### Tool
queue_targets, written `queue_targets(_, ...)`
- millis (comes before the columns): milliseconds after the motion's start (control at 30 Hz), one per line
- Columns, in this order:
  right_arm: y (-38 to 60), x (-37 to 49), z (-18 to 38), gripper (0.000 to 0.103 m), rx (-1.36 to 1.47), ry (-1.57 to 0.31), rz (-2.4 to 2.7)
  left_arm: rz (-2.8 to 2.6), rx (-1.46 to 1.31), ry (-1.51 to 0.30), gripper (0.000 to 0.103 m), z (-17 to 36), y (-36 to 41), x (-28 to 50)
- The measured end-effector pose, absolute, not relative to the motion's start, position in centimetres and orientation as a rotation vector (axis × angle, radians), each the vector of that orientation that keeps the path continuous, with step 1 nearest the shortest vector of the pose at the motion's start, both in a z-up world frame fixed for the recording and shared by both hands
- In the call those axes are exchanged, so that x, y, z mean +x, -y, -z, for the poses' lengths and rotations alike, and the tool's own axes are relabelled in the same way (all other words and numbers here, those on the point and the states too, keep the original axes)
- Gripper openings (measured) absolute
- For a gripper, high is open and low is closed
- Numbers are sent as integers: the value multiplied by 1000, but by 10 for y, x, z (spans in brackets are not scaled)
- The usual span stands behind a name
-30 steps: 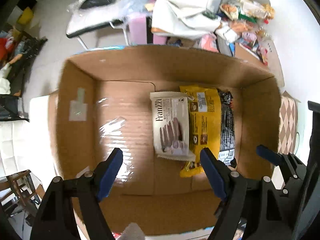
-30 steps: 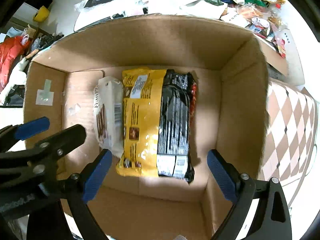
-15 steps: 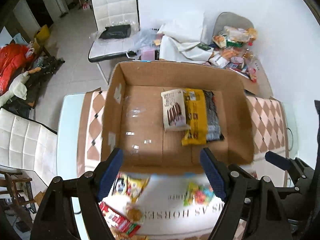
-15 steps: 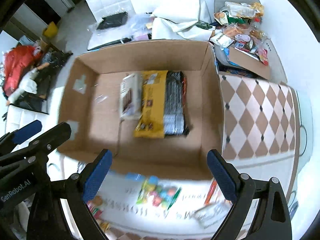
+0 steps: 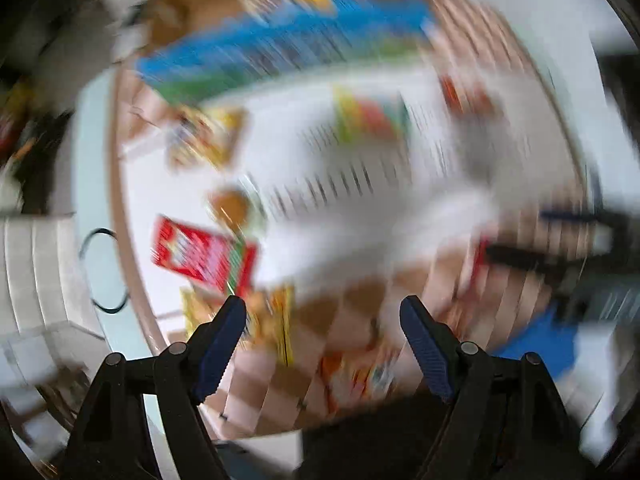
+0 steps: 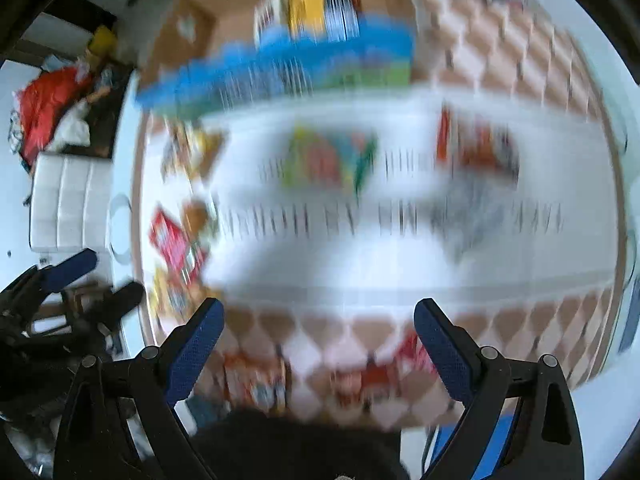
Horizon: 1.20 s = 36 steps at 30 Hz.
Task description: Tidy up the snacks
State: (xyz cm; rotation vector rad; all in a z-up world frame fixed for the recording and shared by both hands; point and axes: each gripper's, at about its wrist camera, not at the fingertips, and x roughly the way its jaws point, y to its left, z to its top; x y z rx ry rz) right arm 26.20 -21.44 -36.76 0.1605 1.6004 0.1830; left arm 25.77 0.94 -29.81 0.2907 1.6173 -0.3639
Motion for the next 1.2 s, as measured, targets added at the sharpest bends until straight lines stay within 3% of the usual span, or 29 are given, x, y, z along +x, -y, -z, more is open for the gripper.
queue_targets(167,236,213,419,98,150,-1726,-133,574,602,-1636,78,342,6,199)
queue_targets(467,260,154,475,98,257,-1838,-37,804,930,-1634,78,397,38,137)
queue_targets(667,287,133,488,98,476,-1833,79,813,1150,-1550,78,433,58,112)
queue_targets(733,297,128,494,98,606,-1834,116,793,1188,-1525,71,442,61,109)
queue_targets(867,314,117,516,98,865,-1838,203,670,1039,-1599,57,441,60,131)
queue_targets(1200,314,108,556,90,1101,-1885,402,308,224,-1901,55,445,-6,212)
